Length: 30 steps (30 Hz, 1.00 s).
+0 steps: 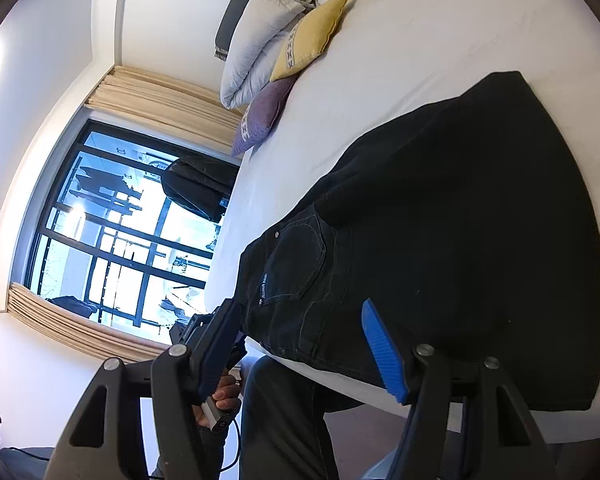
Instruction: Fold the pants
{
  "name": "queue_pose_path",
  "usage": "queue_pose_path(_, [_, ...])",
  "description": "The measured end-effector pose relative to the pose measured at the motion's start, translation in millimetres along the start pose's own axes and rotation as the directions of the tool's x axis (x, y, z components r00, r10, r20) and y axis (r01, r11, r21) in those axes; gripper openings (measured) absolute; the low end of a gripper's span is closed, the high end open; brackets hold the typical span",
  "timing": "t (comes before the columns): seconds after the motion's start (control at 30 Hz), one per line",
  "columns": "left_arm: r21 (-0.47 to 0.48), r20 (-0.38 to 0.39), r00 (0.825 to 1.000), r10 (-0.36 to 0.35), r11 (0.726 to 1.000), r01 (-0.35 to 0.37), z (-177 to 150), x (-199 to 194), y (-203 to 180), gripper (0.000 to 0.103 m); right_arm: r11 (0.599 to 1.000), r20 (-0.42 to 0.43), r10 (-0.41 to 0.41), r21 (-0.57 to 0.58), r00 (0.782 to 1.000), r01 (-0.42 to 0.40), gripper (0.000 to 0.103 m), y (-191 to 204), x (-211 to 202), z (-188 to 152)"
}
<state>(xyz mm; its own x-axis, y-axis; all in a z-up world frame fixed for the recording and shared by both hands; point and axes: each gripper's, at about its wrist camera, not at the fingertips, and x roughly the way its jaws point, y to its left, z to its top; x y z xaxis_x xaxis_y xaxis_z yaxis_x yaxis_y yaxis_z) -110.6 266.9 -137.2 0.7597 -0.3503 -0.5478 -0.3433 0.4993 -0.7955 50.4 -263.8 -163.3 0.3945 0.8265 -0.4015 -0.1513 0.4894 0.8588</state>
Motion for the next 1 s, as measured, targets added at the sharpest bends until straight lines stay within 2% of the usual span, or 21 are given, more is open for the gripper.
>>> queue_pose_path(0.07, [0.019,-0.006,1.0,-0.01,1.0,0.01,-2,3,-7,0.06,1.0,-0.002,-0.004,0.004,1.0,0.004,0.067,-2,0,-1])
queue_pose_path(0.13, [0.055,-0.012,1.0,0.021,0.998,-0.02,-5,5,-13,0.059,1.0,-0.003,-0.004,0.011,1.0,0.004,0.067,-4,0,-1])
queue_pose_path(0.2, [0.013,-0.014,1.0,-0.001,1.0,0.001,-2,11,-4,0.05,1.0,-0.002,0.0,0.017,1.0,0.0,0.067,-6,-1,-2])
queue_pose_path(0.23, [-0.004,-0.015,1.0,-0.003,1.0,0.003,0,14,-1,0.037,1.0,-0.002,0.001,0.017,1.0,-0.001,0.067,-6,-1,-2])
queue_pose_path(0.37, [-0.057,-0.023,0.998,-0.054,0.997,0.052,5,18,12,0.022,1.0,0.001,0.008,0.016,1.0,-0.008,0.066,-5,-3,-4])
queue_pose_path(0.63, [-0.06,-0.002,0.997,-0.073,0.996,0.073,7,10,13,0.016,1.0,-0.013,-0.027,-0.003,1.0,0.027,0.066,-3,13,7])
queue_pose_path(0.7, [-0.026,0.008,0.998,-0.06,0.998,0.06,7,6,5,0.013,0.999,-0.018,-0.04,0.009,0.999,0.04,0.067,-5,21,10])
queue_pose_path(0.73, [-0.002,0.012,0.999,-0.052,0.999,0.052,2,-9,2,0.012,0.999,-0.015,-0.04,0.015,0.999,0.04,0.067,-7,24,12])
queue_pose_path(0.8, [0.074,0.025,0.999,-0.025,0.997,0.023,1,-16,-19,0.011,0.999,-0.018,-0.046,0.02,0.999,0.046,0.067,-7,28,15])
queue_pose_path(0.83, [0.151,0.033,0.999,-0.012,0.989,0.007,-1,-19,-38,0.011,0.999,-0.026,-0.049,0.02,0.998,0.05,0.07,-7,30,16])
queue_pose_path(0.87, [0.249,0.042,0.999,0.005,0.968,-0.016,-6,-20,-63,0.011,0.998,-0.031,-0.051,0.018,0.998,0.052,0.071,-7,31,18])
queue_pose_path(0.9, [0.363,0.054,0.998,0.025,0.931,-0.043,-15,-20,-93,0.011,0.998,-0.033,-0.055,0.014,0.998,0.055,0.072,-7,31,20])
queue_pose_path(0.97, [0.536,0.042,0.999,0.031,0.843,-0.049,-41,-13,-142,0.011,0.999,-0.028,-0.043,0.01,0.999,0.043,0.074,-5,28,28])
queue_pose_path(1.0, [0.625,0.01,1.0,0.026,0.78,-0.026,-64,-3,-171,0.011,0.999,-0.02,-0.033,0.015,0.999,0.033,0.075,-5,26,33])
